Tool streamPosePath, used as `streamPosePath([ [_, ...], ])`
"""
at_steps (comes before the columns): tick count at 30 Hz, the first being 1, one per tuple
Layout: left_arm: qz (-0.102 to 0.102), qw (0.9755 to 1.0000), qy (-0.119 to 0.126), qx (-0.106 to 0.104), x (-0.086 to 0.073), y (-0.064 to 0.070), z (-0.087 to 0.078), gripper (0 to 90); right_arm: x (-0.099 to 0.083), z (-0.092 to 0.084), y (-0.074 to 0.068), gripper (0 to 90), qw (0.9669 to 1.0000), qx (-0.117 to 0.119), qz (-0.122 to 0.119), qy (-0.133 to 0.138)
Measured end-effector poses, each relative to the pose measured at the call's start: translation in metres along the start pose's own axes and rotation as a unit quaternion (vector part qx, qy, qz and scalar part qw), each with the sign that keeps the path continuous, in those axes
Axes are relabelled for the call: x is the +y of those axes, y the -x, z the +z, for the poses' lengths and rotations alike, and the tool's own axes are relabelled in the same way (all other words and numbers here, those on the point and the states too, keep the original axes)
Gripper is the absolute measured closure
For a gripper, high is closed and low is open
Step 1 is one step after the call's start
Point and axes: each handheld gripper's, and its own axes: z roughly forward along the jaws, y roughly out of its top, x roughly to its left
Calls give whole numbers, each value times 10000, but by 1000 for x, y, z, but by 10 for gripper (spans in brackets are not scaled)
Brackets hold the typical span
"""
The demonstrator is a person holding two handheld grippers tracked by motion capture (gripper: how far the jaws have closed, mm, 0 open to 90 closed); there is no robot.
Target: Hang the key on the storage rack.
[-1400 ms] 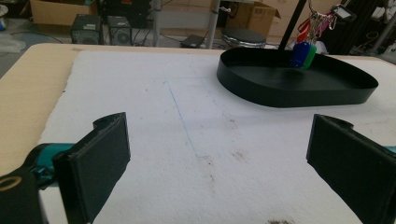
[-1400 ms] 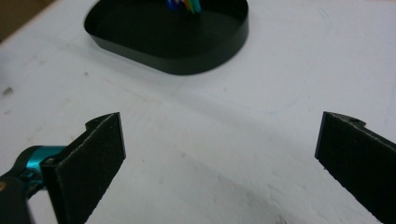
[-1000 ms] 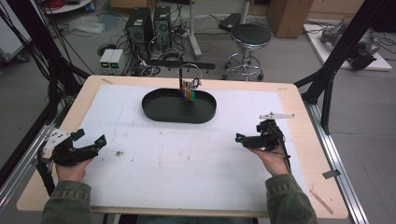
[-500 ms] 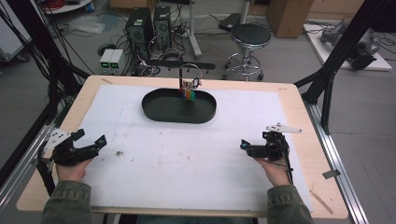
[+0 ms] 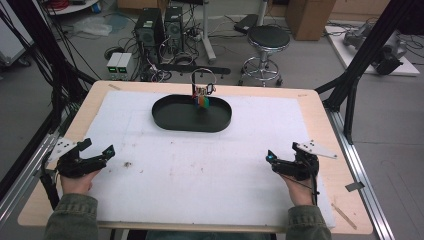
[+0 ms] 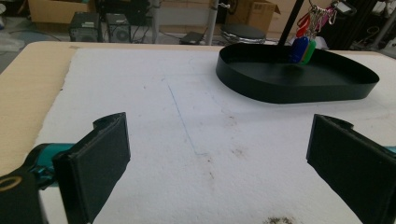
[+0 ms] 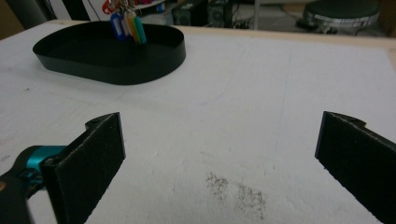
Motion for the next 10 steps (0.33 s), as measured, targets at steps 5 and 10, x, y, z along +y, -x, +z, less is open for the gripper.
streamPosePath([
  [5, 32, 10000, -53, -11, -1, 1, 2, 66, 1, -4, -6, 5, 9994, -65, -274, 177],
  [10, 53, 10000, -72, 6, 0, 1, 1, 66, 0, -3, -10, 5, 9994, 25, -336, 127],
])
